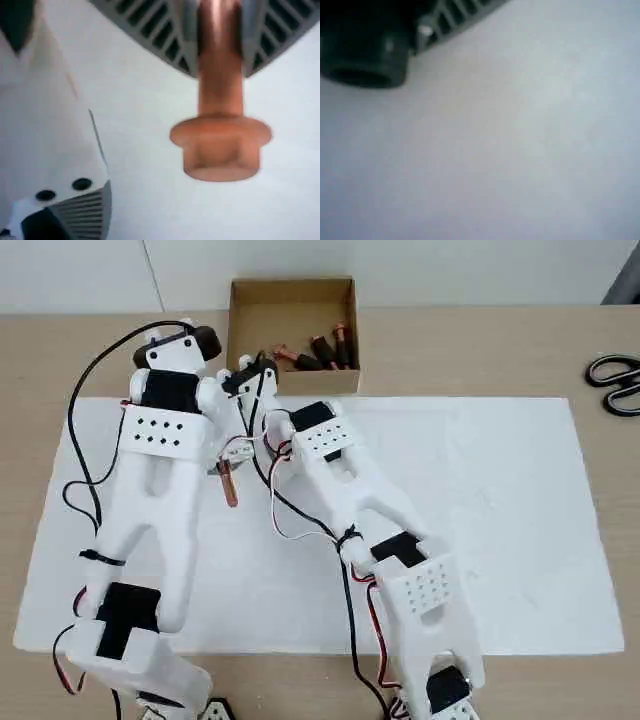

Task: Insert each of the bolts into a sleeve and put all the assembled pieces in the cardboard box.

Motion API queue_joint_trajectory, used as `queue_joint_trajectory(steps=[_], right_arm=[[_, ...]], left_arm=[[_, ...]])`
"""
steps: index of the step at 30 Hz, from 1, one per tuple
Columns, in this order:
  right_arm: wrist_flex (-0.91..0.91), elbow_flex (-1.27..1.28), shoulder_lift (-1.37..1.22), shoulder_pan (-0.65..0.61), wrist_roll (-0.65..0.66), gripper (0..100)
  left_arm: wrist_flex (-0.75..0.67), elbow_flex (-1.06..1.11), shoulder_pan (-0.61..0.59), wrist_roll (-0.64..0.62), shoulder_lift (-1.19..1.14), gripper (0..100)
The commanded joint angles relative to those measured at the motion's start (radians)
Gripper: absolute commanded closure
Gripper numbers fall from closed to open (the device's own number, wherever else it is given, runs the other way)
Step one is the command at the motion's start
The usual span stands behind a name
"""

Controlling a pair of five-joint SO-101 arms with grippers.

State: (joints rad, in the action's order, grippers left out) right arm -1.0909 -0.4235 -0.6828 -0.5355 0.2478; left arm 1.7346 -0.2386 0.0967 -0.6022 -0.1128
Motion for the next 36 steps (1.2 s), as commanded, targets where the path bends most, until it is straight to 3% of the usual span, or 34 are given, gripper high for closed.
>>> queue_joint_trajectory(steps=[1,15,28,36], right_arm=[[-0.021,-0.028,0.005,0.019,0.005,95.7],[-0.059,-0.049,0.024,0.064,-0.002,99.5],[-0.153,-0.061,0.251,0.065,-0.005,99.5],[-0.308,-0.060,0.321,0.148,-0.235,99.5]], left_arm=[[0.011,-0.004,0.000,0.006,0.057,99],[0.009,-0.004,0.002,0.006,0.057,99],[0.009,-0.004,0.002,0.006,0.057,99],[0.009,-0.004,0.003,0.006,0.057,99]])
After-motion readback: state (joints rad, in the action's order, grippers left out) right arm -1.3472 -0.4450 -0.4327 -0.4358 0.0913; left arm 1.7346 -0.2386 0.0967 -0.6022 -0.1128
